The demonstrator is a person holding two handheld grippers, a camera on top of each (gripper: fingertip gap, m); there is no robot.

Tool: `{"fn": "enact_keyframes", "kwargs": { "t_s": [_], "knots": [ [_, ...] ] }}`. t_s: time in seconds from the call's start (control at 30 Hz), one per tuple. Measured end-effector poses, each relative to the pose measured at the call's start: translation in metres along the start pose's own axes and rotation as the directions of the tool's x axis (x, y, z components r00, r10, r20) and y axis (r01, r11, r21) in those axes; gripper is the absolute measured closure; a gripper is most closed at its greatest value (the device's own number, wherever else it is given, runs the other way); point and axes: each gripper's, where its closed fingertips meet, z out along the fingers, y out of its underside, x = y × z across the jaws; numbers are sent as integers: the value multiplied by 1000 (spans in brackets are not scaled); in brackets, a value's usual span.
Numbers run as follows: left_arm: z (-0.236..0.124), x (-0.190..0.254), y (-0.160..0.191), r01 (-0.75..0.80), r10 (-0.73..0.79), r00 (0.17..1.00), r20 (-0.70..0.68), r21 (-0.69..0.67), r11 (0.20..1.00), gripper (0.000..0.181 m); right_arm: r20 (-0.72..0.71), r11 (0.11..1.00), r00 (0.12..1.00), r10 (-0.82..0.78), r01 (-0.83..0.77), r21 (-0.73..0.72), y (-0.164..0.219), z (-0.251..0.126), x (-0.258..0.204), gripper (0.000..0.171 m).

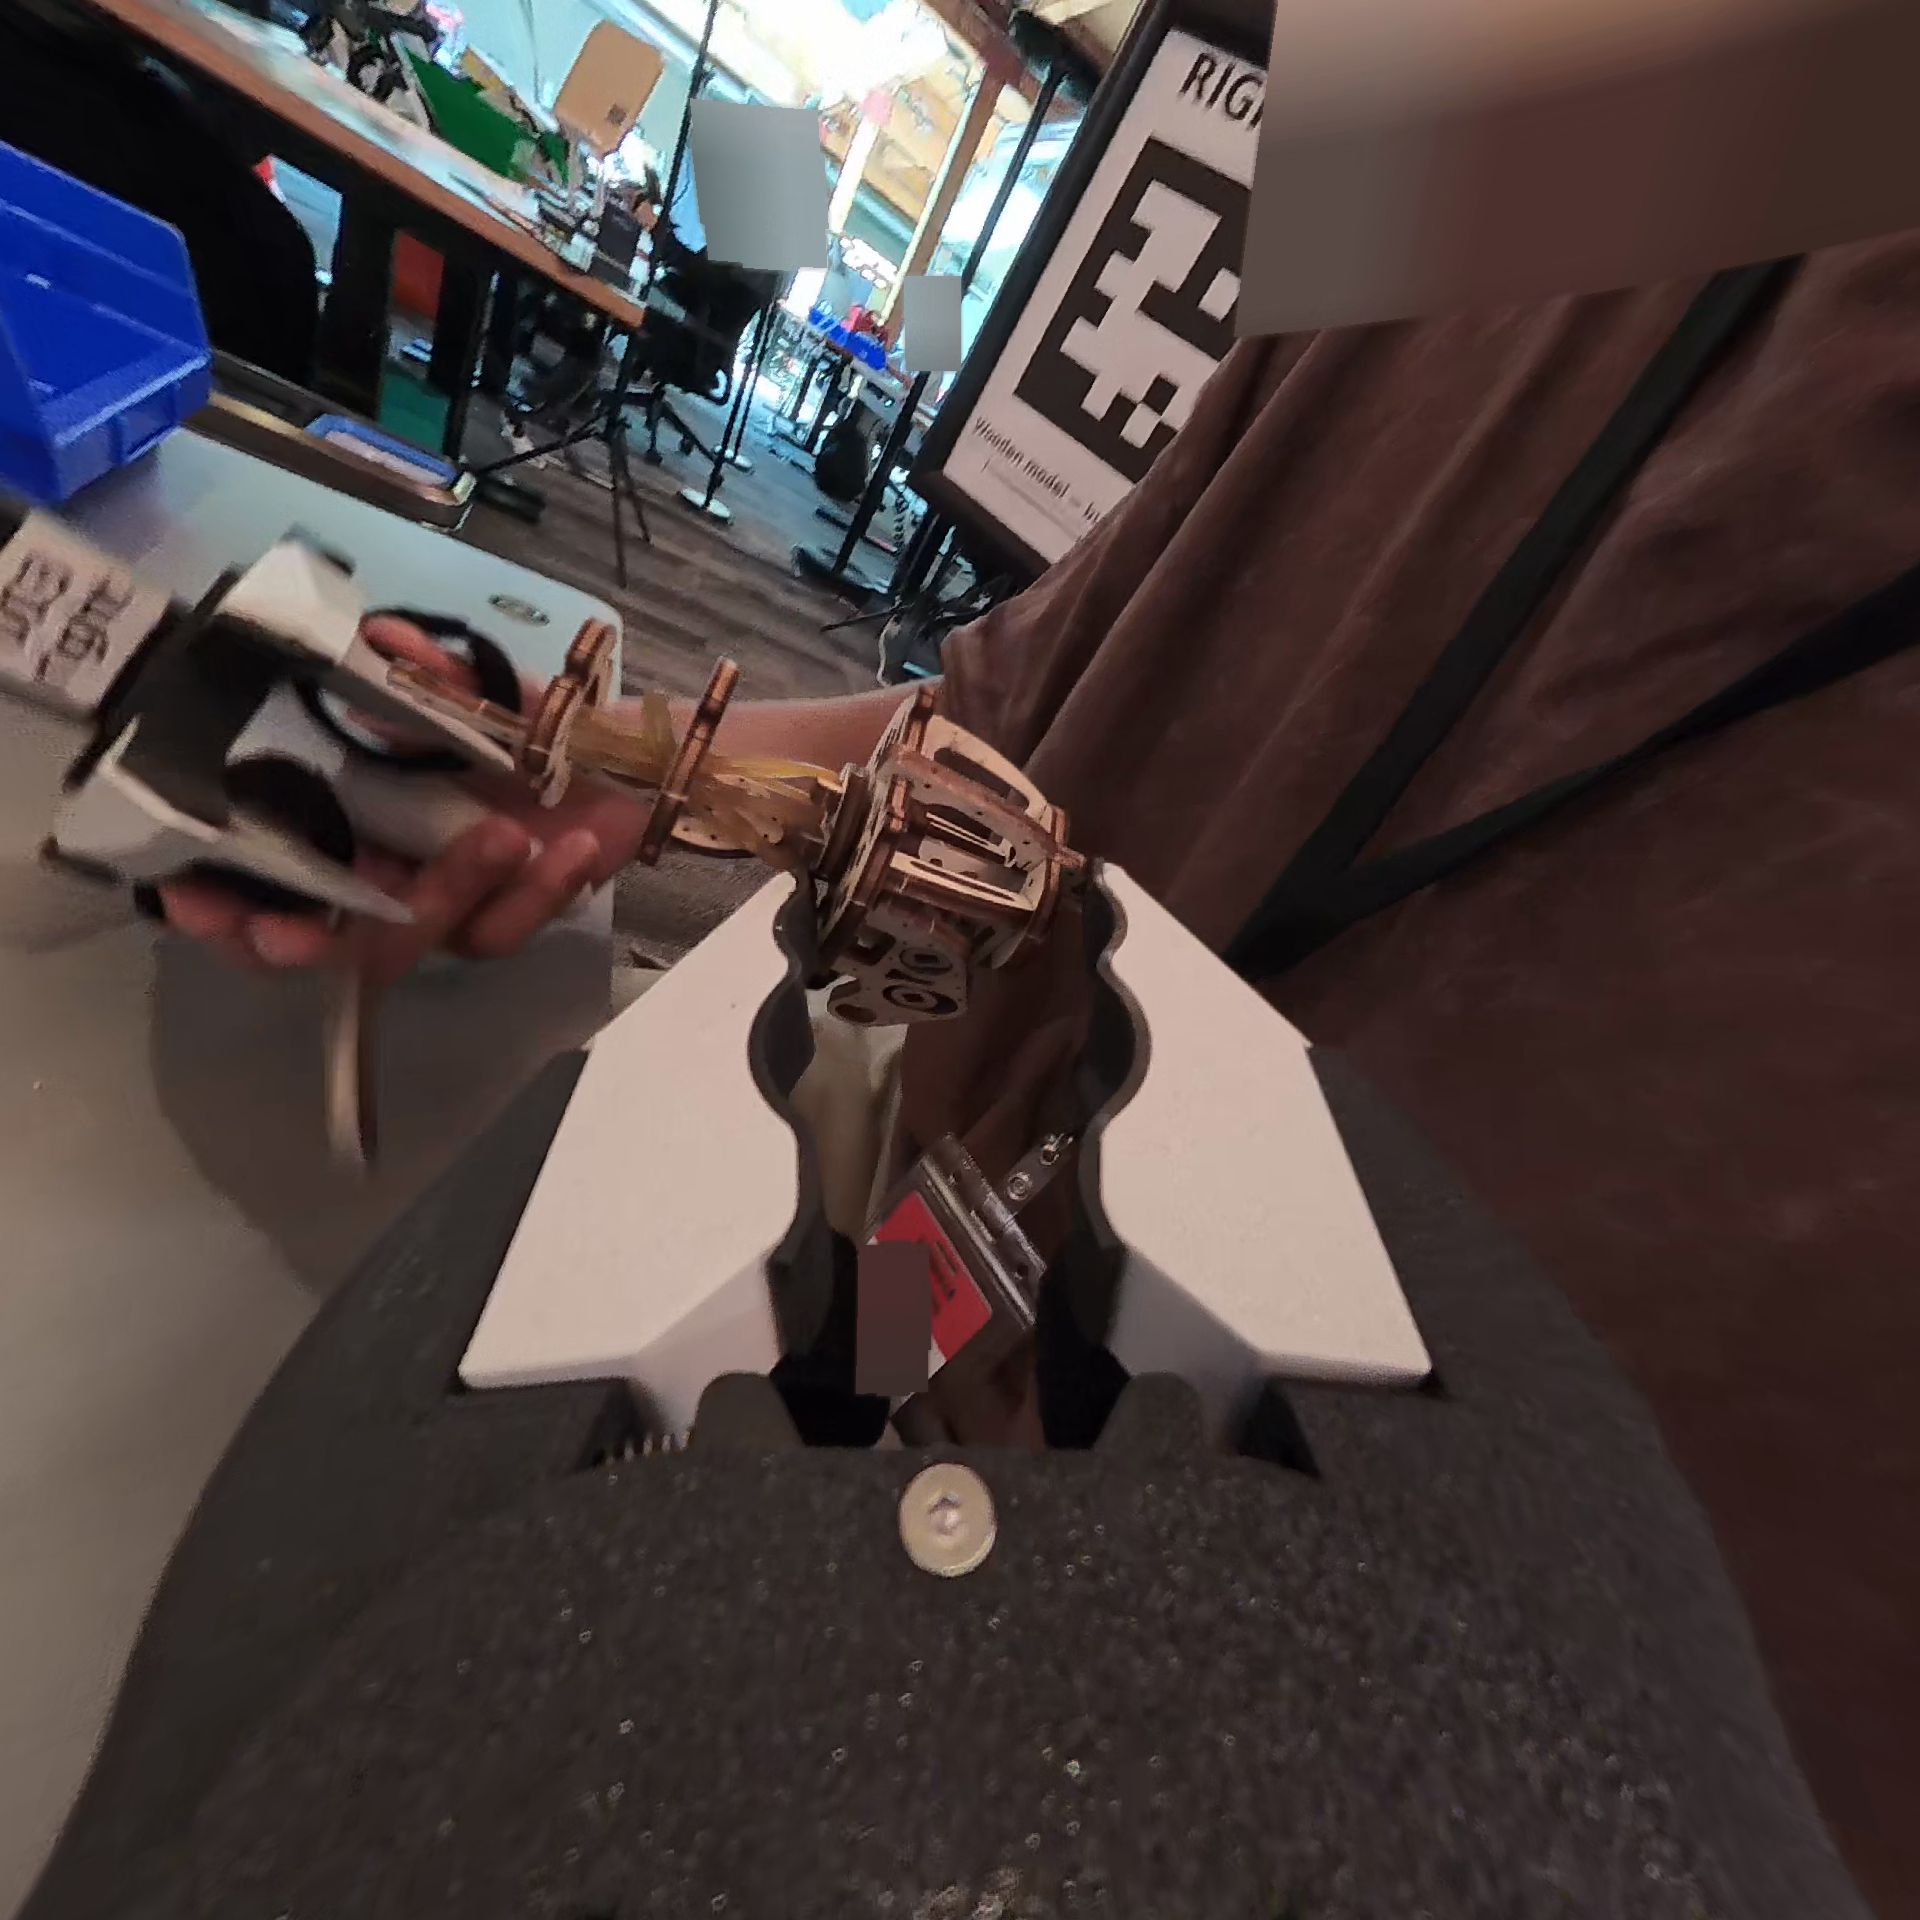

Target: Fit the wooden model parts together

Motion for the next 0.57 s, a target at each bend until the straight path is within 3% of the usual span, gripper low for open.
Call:
{"fn": "enact_keyframes", "kwargs": {
  "t_s": [0.2,0.33,0.47,0.57],
  "knots": [
    [4,-12,19,-19,25,997,73,-81,997,134,-222,991,966,-130,119,-61,-7,-20,6,141],
    [0,-39,47,-20,63,977,203,-206,978,135,-466,962,844,-266,201,-186,-2,-42,31,148],
    [-9,-65,65,-8,103,938,330,-276,961,134,-540,938,767,-348,292,-188,1,-45,27,155],
    [-16,-78,68,-10,130,904,407,-285,958,134,-620,907,666,-416,352,-230,5,-59,38,149]
  ]
}}
